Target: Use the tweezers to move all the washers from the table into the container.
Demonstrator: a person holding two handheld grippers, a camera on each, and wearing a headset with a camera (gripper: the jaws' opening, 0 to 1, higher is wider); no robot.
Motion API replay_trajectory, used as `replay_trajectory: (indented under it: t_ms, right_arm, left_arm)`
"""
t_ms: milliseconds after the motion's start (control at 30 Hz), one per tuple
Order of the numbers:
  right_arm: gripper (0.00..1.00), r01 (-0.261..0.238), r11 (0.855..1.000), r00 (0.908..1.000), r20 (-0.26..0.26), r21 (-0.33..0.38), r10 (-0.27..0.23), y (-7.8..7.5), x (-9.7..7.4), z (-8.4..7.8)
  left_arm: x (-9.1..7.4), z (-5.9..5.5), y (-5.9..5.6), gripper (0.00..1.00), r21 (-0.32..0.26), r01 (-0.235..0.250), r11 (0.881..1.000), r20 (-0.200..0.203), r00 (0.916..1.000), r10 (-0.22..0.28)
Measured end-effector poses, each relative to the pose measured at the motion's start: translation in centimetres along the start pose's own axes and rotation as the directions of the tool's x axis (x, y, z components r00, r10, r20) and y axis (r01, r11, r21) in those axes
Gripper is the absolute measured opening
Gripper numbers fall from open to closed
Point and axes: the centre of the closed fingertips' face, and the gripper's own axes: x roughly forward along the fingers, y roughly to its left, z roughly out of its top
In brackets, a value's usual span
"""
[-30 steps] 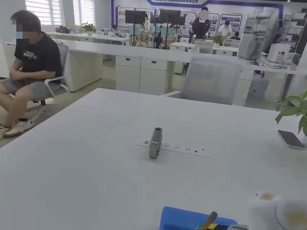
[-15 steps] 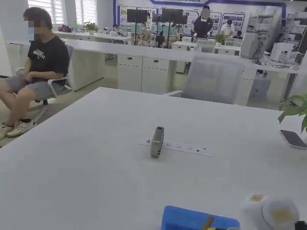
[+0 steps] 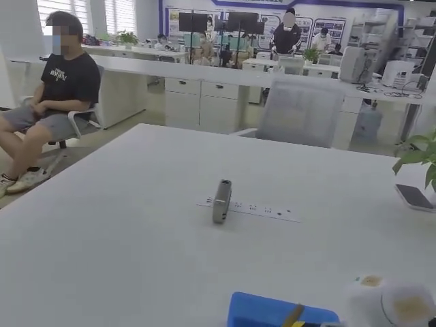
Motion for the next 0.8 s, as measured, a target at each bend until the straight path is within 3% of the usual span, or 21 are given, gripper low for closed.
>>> replay_trajectory:
  t_ms: [200, 400, 600, 800]
  right_arm:
    - [0.05, -0.019, 1.0, 0.9988, 0.046, -0.001, 0.019, 1.3, -1.1, 1.0]
    - [0.05, -0.045, 0.999, 0.9978, 0.049, -0.001, 0.045, 2.6, -1.6, 0.7]
    - [0.05, -0.067, 0.998, 0.9966, 0.047, 0.007, 0.067, 3.6, -1.9, -0.3]
    - [0.05, -0.07, 0.997, 0.9975, 0.011, 0.018, 0.07, 3.8, -2.0, -1.9]
  left_arm:
    - [0.0, 0.0, -0.1, 0.7, 0.001, 0.003, 1.0, -0.003, 1.0, -0.003]
    - [0.0, -0.1, -0.1, 0.7, 0.006, 0.005, 1.0, -0.009, 0.9999, -0.005]
    - [0.1, -0.1, -0.2, 0.7, 0.007, 0.007, 1.0, -0.01, 0.9999, -0.007]
    - [0.1, -0.2, -0.2, 0.7, 0.011, 0.01, 1.0, -0.012, 0.9999, -0.01]
